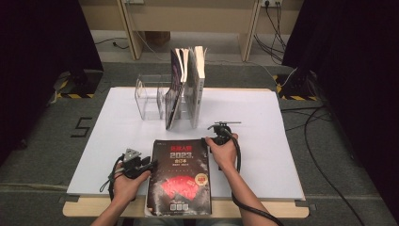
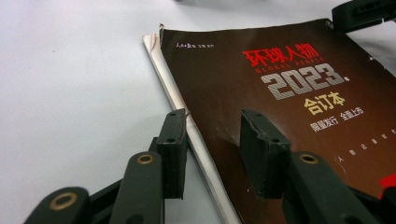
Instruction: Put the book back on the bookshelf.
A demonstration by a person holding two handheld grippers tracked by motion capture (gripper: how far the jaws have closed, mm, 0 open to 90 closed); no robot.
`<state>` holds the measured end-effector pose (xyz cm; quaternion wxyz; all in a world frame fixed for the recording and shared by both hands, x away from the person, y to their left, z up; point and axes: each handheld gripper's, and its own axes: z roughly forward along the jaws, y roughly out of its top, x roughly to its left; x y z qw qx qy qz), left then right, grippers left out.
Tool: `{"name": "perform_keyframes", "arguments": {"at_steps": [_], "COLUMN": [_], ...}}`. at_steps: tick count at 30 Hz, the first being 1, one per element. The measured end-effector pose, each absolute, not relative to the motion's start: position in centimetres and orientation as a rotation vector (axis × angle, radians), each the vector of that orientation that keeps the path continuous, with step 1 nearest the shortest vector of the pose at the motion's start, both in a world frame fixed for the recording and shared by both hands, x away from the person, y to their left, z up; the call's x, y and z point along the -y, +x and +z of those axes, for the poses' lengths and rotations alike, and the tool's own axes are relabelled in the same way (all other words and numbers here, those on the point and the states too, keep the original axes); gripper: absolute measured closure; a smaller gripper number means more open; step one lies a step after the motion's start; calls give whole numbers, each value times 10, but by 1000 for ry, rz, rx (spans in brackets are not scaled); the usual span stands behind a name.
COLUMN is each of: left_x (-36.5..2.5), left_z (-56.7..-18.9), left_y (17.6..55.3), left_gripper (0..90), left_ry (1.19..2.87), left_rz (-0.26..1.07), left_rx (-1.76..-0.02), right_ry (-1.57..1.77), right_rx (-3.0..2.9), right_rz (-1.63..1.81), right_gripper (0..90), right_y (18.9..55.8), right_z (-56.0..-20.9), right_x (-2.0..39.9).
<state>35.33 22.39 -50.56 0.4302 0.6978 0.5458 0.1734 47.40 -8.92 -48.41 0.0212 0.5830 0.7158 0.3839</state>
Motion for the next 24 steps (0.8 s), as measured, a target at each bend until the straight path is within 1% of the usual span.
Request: {"name": "perform_keyframes", "arguments": {"at_steps": [6, 20, 24], "left_x": [-224, -222, -221], "left_z": [-505, -505, -505], "left_y": [354, 353, 353], "left_gripper": [608, 607, 606], "left_ry": [1740, 1758, 1759], "left_rz": [422, 443, 453], "left_rx": [-1362, -1363, -1358], "right_ry": [1802, 1982, 1894], "right_rx": [-2239, -2271, -2289], "right_rz": [1199, 1347, 1252], "right_gripper": [641, 670, 670], "right_y": [477, 475, 470], "right_z": [-484, -489, -485], "right_x": [88, 96, 89]}}
